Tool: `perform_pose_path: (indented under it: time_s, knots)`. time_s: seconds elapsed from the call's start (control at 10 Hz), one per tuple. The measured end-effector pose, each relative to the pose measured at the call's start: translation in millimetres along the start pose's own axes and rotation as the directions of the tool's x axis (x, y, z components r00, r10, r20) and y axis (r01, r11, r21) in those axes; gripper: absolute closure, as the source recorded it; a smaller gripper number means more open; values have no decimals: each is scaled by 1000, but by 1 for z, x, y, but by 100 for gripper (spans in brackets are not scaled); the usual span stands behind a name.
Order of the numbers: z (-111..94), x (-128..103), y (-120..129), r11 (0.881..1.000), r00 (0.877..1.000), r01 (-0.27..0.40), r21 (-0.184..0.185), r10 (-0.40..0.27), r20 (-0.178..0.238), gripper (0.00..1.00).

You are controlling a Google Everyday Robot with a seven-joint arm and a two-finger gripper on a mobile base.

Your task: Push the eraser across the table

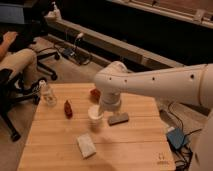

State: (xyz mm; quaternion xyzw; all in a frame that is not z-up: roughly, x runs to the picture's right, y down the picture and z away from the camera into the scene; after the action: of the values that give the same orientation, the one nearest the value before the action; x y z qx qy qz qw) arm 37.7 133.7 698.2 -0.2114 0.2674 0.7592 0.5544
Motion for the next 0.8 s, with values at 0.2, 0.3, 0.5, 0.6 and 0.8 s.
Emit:
perform_pose_path:
  time_s: [0.2,0.3,0.5,0.6,0.8]
  knots:
    - [13,-7,-20,998,999,-55,-38,54,-6,35]
    - [19,-10,-22,997,998,-56,-52,56,-11,35]
    - [38,-14,-26,997,999,-39,-60,38,-27,43]
    - [45,-15,-25,998,999,-27,-57,25,-33,51]
    - [62,-20,-20,998,999,-3,-55,1,-43,73]
